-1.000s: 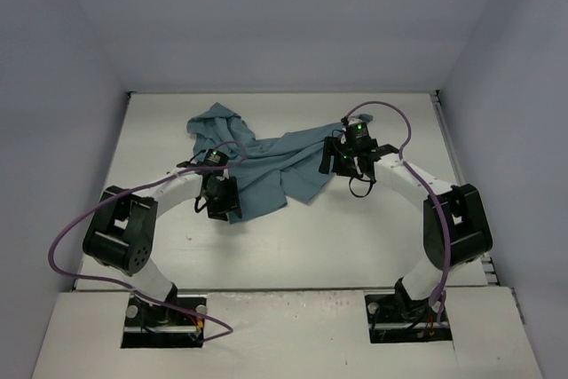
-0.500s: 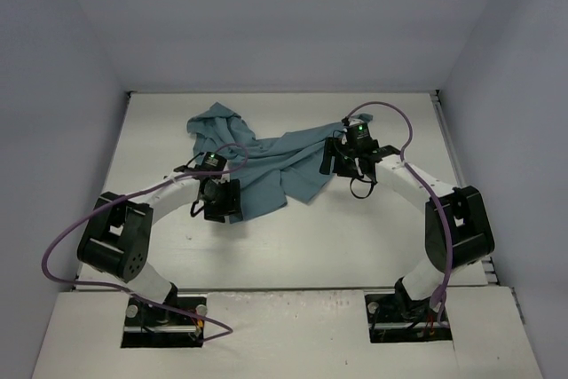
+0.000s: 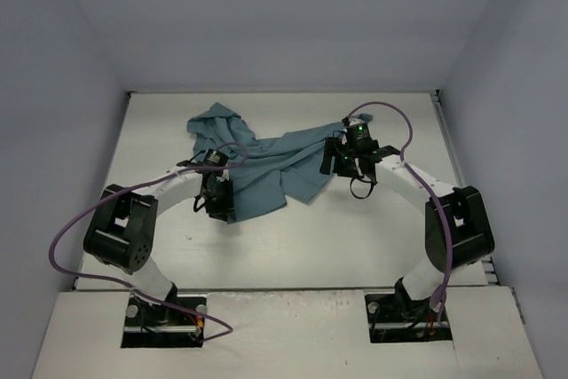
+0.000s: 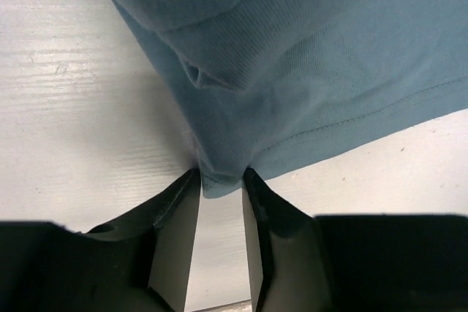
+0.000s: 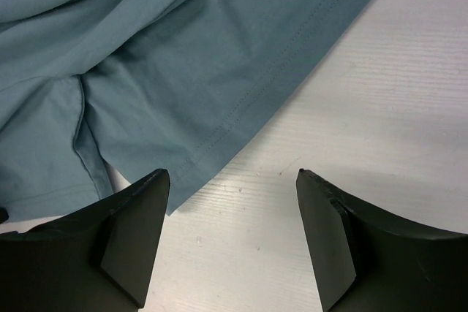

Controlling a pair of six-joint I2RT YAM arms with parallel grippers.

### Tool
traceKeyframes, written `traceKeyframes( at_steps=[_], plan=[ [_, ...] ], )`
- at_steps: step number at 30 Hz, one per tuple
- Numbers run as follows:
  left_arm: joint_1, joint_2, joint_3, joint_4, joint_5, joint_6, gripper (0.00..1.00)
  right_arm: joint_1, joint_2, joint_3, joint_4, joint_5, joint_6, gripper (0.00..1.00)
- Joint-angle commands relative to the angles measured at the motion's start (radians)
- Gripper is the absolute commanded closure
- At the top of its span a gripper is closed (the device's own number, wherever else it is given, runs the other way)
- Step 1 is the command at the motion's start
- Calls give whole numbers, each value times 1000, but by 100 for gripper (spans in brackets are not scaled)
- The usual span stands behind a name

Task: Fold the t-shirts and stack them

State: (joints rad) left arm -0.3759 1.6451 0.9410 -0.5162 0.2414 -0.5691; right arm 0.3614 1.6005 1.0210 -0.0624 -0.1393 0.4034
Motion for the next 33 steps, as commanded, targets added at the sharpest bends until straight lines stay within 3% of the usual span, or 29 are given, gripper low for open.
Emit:
traceKeyframes(
  at_steps=[1, 8, 15, 24, 33],
  plan=[
    [-21, 76, -50, 36, -59, -3, 99, -13, -35, 29, 41, 55, -20, 33],
    [-14, -73, 28, -72, -42, 11, 100, -123, 53, 207, 41, 57, -57, 34],
    [8, -239, 214, -196, -74, 37, 100, -239, 237, 463, 40, 96, -62, 42],
    [14, -292, 331, -246, -70, 43, 100, -285, 484, 713, 42, 134, 42, 40],
    [22, -321, 364, -277, -54, 55, 100, -289, 662, 859, 42, 211, 133, 36]
  ],
)
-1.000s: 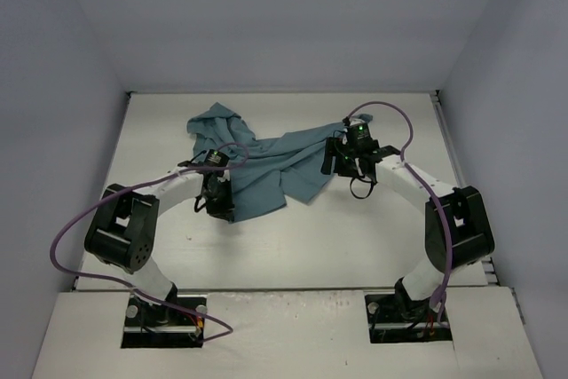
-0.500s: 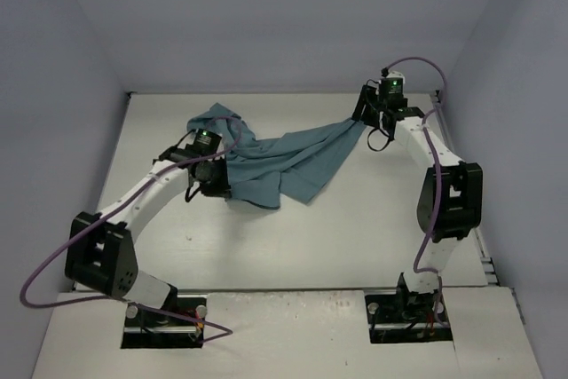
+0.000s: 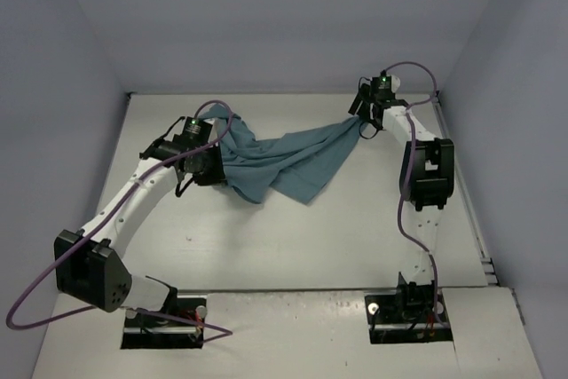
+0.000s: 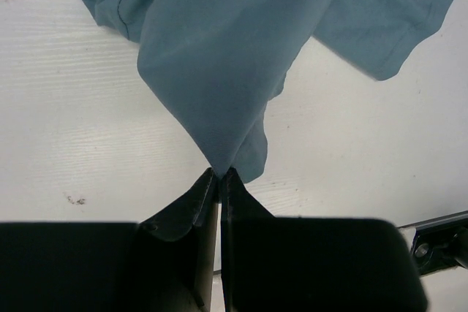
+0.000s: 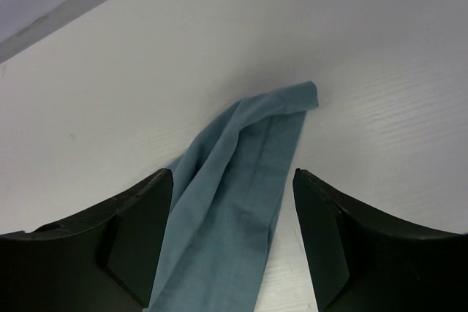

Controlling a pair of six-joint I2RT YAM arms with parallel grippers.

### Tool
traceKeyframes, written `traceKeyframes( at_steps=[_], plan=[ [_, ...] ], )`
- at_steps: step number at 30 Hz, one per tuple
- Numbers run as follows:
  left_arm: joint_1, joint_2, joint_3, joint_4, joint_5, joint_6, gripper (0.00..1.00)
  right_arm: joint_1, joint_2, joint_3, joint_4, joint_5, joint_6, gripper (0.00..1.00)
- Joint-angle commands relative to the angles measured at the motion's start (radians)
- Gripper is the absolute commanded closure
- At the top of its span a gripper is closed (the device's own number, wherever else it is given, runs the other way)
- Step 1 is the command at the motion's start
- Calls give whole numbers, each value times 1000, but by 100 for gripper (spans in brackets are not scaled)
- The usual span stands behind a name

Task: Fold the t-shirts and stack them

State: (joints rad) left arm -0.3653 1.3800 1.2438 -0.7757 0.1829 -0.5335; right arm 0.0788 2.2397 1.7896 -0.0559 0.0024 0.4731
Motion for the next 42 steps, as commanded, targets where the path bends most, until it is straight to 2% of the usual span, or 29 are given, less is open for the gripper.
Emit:
traceKeyframes(
  at_steps=[1, 15, 24, 30, 36, 42],
  plan=[
    [11, -59, 62, -20, 4, 21, 100, -7, 32, 100, 34, 74, 68, 36],
    [14, -113, 25, -38, 9, 7, 100, -17, 125, 164, 39, 105, 139, 35],
    [15, -130, 9, -45, 1, 6, 100, -22, 158, 189, 42, 97, 161, 41],
    [14, -134, 6, -45, 4, 7, 100, -24, 153, 159, 42, 92, 164, 67],
    [17, -134, 9, -45, 4, 9, 100, -28, 140, 147, 42, 88, 156, 98],
    [39, -131, 29, -45, 2, 11, 100, -34, 105, 154, 42, 77, 123, 100]
  ],
)
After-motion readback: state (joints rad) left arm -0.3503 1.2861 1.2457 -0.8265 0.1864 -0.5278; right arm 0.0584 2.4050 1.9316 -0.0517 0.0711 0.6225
